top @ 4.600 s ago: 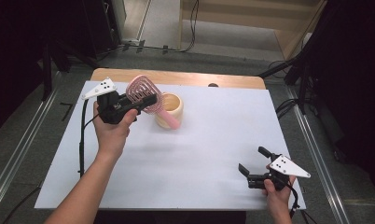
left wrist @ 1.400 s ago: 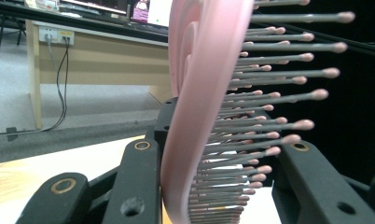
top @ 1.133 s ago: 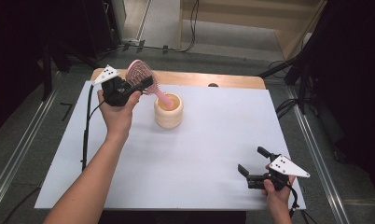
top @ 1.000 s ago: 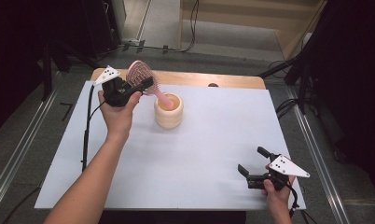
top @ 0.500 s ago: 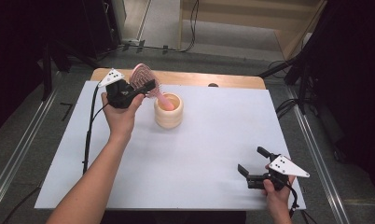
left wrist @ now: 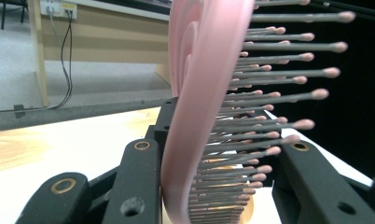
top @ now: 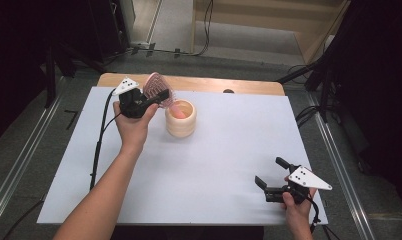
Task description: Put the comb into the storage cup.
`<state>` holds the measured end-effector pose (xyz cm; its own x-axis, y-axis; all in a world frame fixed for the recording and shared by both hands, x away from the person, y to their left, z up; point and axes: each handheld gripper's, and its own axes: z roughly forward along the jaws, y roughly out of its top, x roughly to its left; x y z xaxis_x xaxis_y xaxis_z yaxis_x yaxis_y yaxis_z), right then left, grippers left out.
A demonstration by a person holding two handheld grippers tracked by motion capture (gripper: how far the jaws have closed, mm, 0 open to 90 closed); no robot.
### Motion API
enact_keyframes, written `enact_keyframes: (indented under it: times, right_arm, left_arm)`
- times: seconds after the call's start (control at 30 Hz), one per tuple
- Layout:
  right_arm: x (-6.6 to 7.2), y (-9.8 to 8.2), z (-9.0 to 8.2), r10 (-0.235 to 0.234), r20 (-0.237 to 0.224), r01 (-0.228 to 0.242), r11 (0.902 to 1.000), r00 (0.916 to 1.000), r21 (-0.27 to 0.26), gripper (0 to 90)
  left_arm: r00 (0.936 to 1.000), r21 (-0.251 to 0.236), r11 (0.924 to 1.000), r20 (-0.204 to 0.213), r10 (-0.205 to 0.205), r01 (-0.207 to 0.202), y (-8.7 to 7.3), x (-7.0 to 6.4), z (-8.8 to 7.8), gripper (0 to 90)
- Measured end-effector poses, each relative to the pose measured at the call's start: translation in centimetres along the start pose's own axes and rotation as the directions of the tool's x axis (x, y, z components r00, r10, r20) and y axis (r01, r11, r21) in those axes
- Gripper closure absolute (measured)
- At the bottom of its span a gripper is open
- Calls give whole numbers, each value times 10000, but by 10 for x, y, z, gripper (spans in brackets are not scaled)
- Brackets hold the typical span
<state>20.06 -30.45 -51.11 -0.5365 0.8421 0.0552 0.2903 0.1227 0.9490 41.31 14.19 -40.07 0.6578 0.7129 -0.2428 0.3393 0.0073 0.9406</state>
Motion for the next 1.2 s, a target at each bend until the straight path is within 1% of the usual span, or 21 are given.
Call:
enact_keyframes:
  times: [0.23, 0.33, 0.4, 0.47, 0.77, 0.97, 1.2]
  right_arm:
    - [0, 0, 0, -4, 2, 4, 10000, 10000, 5, 0]
    - [0, 0, 1, -12, -7, 12, 10000, 10000, 2, 0]
    - [0, 0, 1, -14, -8, 14, 10000, 10000, 5, 0]
    - [0, 0, 1, -12, -8, 12, 10000, 10000, 0, 0]
    - [0, 0, 1, -20, -14, 20, 10000, 10000, 5, 0]
    - [0, 0, 1, -31, -17, 31, 10000, 10000, 7, 0]
    - [0, 0, 1, -33, -7, 33, 10000, 10000, 17, 0]
  left_arm:
    - [9999, 132, 9998, -58, -154, 155, -7, 2, 3, 641]
    - [9999, 225, 9997, -57, -83, 85, -10, 1, 5, 641]
    - [9999, 254, 9996, -64, -131, 133, -11, 1, 7, 641]
    - [9999, 314, 9995, -81, -97, 99, -13, 1, 8, 641]
    - [9998, 377, 9992, -159, -100, 106, -15, 1, 11, 640]
    - [9999, 482, 9988, -119, -74, 80, -17, -1, 13, 640]
    - [9997, 526, 9984, -149, -210, 218, -20, -1, 17, 638]
